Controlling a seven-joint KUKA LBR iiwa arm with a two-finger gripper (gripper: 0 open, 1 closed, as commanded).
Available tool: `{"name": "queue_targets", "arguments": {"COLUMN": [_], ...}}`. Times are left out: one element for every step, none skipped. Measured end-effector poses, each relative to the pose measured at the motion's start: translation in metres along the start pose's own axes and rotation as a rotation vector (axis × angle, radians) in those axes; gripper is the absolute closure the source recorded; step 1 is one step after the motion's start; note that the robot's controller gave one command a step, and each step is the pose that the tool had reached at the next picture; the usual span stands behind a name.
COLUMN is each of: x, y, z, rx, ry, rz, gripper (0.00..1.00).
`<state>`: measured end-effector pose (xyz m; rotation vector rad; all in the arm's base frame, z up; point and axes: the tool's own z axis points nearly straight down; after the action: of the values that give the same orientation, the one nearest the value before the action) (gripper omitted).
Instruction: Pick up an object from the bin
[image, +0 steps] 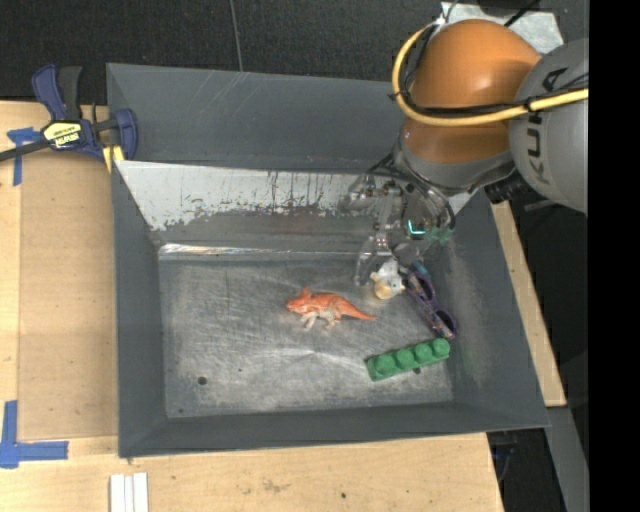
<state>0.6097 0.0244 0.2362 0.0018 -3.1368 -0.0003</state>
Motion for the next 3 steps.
{"name": "queue_targets", "arguments": {"x": [-0.001, 0.010, 0.038], "y": [0.000, 0.001, 0.027], "z": [-0.005, 0.028, 0.080], "rx": [0.000, 0.001, 0.001], "ry": [-0.009, -0.014, -0.010], "rz": [0.000, -0.064, -0.184], "gripper": [0.00, 0.00, 0.00]}}
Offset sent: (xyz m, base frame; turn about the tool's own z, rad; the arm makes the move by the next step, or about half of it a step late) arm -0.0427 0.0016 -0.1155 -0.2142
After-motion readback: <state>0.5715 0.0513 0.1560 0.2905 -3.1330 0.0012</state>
